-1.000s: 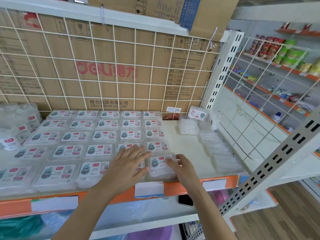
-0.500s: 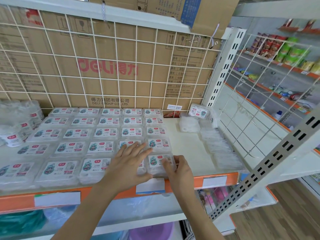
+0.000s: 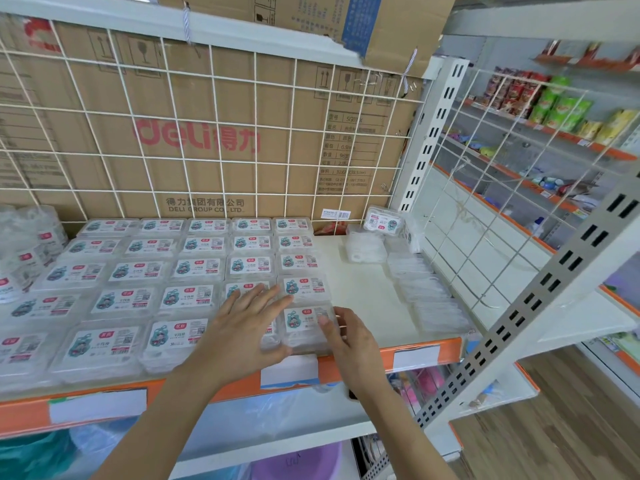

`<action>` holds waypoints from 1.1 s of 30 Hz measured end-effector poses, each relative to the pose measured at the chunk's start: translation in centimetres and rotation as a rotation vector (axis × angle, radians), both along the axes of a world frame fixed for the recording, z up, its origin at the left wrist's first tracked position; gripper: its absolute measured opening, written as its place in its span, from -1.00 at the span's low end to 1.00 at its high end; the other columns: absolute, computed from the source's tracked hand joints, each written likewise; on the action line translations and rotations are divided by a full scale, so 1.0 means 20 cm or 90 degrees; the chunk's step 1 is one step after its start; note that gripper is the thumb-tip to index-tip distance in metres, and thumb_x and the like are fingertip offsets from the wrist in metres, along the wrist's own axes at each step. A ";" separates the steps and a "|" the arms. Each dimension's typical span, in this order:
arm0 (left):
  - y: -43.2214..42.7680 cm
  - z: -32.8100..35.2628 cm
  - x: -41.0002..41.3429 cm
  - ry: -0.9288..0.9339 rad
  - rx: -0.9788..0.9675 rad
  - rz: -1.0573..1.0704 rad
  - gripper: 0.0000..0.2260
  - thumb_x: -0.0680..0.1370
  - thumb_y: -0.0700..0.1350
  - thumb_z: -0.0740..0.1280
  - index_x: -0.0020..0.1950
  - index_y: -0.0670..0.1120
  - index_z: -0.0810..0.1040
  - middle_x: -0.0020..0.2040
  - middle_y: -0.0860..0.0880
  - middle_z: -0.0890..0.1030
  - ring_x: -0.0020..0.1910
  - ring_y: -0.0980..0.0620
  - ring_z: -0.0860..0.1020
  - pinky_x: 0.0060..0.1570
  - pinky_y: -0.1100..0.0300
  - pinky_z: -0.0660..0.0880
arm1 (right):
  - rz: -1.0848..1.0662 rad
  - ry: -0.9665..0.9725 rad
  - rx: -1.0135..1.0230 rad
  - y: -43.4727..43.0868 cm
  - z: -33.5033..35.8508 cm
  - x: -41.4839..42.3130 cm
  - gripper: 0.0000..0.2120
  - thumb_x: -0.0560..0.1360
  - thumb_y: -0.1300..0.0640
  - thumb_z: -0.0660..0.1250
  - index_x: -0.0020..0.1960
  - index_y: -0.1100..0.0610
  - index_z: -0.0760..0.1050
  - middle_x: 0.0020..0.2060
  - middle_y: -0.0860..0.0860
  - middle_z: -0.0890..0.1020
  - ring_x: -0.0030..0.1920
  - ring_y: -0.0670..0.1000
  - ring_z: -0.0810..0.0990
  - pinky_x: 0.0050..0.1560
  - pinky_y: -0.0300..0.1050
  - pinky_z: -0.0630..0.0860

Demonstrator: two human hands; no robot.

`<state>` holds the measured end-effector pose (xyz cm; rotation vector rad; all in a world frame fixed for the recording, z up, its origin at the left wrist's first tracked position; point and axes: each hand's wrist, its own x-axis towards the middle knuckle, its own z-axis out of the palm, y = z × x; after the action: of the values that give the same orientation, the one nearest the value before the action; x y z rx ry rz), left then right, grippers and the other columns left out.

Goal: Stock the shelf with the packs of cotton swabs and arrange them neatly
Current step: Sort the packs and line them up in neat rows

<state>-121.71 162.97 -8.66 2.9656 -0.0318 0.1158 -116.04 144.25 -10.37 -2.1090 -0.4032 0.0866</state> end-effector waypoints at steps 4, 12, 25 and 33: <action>0.02 0.03 0.00 0.017 -0.049 -0.017 0.00 0.13 0.63 -0.28 0.51 0.23 -0.04 0.54 0.18 -0.06 0.51 0.14 -0.13 0.41 0.19 -0.25 | 0.017 0.040 -0.006 -0.04 0.04 0.02 -0.57 0.56 -0.18 0.14 0.29 0.05 0.40 -0.01 -0.08 0.59 -0.03 -0.10 0.55 -0.15 -0.45 0.42; 0.03 0.14 0.16 -0.092 -0.221 -0.033 -0.18 0.35 0.52 -0.10 0.39 0.06 0.39 0.38 0.14 0.36 0.37 0.16 0.29 0.31 0.25 0.15 | -0.102 0.017 0.058 -0.22 0.10 0.25 -0.72 0.53 0.08 0.31 0.23 0.03 0.44 -0.02 -0.02 0.61 -0.03 -0.11 0.57 -0.08 -0.31 0.46; -0.26 0.19 0.89 0.114 -0.135 -0.145 -0.43 0.59 0.05 0.23 0.54 0.01 0.07 0.53 0.03 0.11 0.47 0.04 0.15 0.35 0.22 0.13 | -0.231 -0.140 -0.435 -0.47 -0.01 0.71 -0.46 0.46 -0.01 0.33 0.35 0.22 0.33 0.24 0.21 0.46 0.24 0.24 0.44 0.20 0.07 0.39; -0.37 0.04 1.23 0.169 0.021 -0.132 -0.29 0.59 0.09 0.22 0.55 -0.06 -0.15 0.56 -0.11 -0.07 0.53 -0.06 -0.06 0.46 0.02 0.02 | -0.214 -0.233 -0.440 -0.47 -0.07 0.70 -0.32 -0.02 0.03 0.63 0.04 0.18 0.53 -0.07 0.25 0.58 -0.14 0.30 0.60 -0.27 0.13 0.56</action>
<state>-97.15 155.67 -7.81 2.9611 -0.3067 -0.3076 -101.98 134.75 -11.74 -2.8588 -0.2404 -0.4185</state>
